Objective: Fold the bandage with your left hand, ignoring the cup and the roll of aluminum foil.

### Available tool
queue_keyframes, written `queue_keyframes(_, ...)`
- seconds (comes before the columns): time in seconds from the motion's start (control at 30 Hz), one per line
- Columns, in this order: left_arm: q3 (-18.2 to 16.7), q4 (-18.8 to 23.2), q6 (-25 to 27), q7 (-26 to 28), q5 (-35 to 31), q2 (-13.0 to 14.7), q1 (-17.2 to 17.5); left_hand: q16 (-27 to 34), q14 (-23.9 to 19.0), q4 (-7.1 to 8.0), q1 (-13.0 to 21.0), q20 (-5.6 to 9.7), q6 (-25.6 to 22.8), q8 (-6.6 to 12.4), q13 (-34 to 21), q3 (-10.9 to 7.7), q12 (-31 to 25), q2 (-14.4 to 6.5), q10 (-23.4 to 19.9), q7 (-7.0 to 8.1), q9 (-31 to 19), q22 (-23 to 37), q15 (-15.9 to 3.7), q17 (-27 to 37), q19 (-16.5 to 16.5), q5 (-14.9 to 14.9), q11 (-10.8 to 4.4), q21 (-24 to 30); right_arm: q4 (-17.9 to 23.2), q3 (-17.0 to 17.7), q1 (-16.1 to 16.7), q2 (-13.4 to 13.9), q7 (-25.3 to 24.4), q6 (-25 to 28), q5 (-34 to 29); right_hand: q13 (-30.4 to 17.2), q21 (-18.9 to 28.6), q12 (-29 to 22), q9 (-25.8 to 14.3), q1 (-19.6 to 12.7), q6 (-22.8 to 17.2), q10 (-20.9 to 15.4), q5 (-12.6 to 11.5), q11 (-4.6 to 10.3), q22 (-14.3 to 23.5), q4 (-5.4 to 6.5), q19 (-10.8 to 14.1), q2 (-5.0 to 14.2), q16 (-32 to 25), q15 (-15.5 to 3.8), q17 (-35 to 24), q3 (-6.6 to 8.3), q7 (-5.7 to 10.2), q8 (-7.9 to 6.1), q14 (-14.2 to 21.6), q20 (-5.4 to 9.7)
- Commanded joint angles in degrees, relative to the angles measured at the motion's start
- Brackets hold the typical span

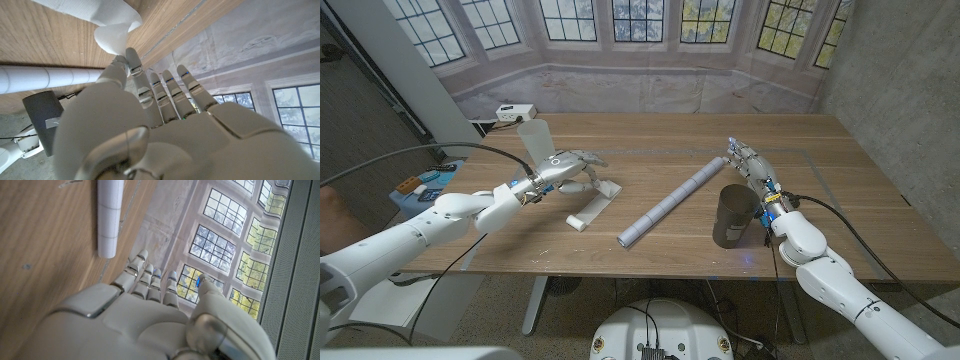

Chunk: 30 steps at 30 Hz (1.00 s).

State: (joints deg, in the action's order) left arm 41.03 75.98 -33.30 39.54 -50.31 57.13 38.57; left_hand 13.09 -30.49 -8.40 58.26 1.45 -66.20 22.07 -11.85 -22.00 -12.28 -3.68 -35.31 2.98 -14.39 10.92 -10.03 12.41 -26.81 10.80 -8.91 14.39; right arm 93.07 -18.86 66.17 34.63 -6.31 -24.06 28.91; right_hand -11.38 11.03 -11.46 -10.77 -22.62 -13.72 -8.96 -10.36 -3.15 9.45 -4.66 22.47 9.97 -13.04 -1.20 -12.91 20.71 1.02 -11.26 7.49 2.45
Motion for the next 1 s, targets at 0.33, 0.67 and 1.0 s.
queue_keyframes(0.33, -0.7, 0.3, -0.6, 0.4, 0.4, 0.4, 2.1, -0.4, -0.1, -0.15, -0.2, 0.22, 0.1, 0.46, -0.3, -0.36, 0.1, 0.1, -0.3, 0.22, 0.0, 0.2, -0.26, 0.1, 0.1, -0.2, -0.01, 0.0, 1.4, 0.1, 1.5, 0.1, -1.5, 0.1, -0.8, -0.1, 0.0, -0.1, -0.2, 0.4, -0.4, 0.0, 0.3, 0.13, 0.3, -0.14, 0.5, -0.09, -0.4, 0.12, -0.3, 0.58, 0.36, 0.13, -0.1, 1.18)
queue_keyframes(0.67, -1.3, 1.5, -0.3, 0.1, 0.5, 0.9, 3.4, -0.4, -0.1, -0.17, -0.3, 0.24, -0.1, 0.62, -0.3, -0.38, 0.2, 0.2, -0.3, 0.24, 0.1, 0.2, -0.23, 0.0, 0.1, -0.2, 0.06, -0.1, 1.7, 0.3, 2.1, 0.1, -1.5, -0.4, -1.0, -0.1, 0.0, -0.1, -0.2, 0.4, -0.5, -0.1, 0.3, 0.16, 0.3, -0.12, 0.5, -0.08, -0.4, 0.01, -0.3, 0.61, 0.35, 0.11, -0.1, 1.15)
queue_keyframes(1.0, -1.8, 2.1, -0.6, -0.2, 0.4, 1.5, 4.0, -0.5, 0.1, -0.14, -0.4, 0.20, -0.2, 0.77, -0.3, -0.41, 0.3, 0.3, 0.0, 0.30, 0.2, 0.2, -0.23, 0.0, 0.3, -0.2, 0.18, -0.1, 2.3, 0.4, 2.8, 0.2, -2.0, -0.4, -1.3, -0.1, 0.1, -0.2, -0.2, 0.4, -0.5, -0.2, 0.3, 0.11, 0.3, -0.12, 0.6, -0.06, -0.4, 0.03, -0.3, 0.66, 0.42, 0.10, 0.0, 1.13)
